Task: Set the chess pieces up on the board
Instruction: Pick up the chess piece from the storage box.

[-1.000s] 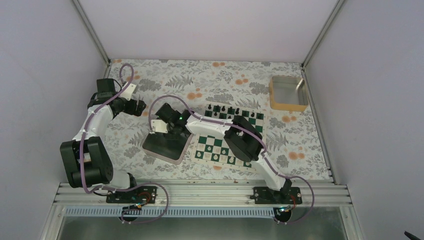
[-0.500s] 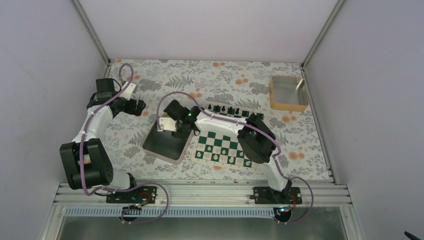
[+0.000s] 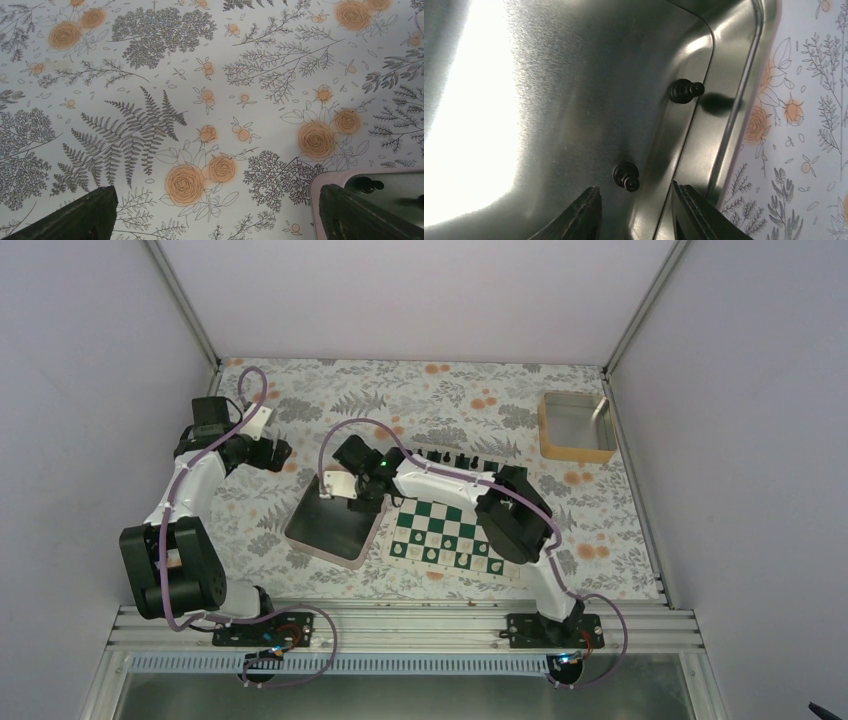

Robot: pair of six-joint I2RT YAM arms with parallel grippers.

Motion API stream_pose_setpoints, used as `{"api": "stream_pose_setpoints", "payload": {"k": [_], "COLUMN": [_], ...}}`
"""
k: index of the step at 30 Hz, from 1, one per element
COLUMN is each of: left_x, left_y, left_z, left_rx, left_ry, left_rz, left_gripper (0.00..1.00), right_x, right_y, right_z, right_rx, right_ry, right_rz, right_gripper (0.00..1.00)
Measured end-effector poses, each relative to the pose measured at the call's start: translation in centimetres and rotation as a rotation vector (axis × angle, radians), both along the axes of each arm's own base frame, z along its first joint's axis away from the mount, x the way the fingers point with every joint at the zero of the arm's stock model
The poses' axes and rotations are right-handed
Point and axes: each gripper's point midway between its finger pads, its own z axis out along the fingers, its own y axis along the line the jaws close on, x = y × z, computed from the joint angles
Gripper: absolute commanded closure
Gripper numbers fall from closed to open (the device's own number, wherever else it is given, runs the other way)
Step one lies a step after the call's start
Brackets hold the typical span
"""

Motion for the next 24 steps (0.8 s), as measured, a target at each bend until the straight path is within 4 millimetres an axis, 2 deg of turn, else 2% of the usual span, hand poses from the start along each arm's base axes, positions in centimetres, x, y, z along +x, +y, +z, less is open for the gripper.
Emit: {"api": "stream_pose_setpoints", "payload": {"k": [13, 18, 24], "left_x": [0.0, 0.0, 0.0], "left_y": [0.0, 0.0, 0.0], "left_z": [0.0, 0.0, 0.0], "left_rx": [0.0, 0.0, 0.002], "left_ry": [0.0, 0.0, -0.001], "left_rz": [0.0, -0.001, -0.002], "left_gripper": [0.0, 0.0, 0.0], "right_x": [-0.5, -0.1, 0.2], "right_y": [0.2, 0.2, 0.0], "right_z": [-2.3, -2.1, -2.9], "right_rx": [-0.028, -0.024, -0.027], "right_ry": [0.054, 0.053, 0.077], "right_rz": [0.015, 0.008, 0.004], "right_gripper": [0.63, 0.7, 0.74]}}
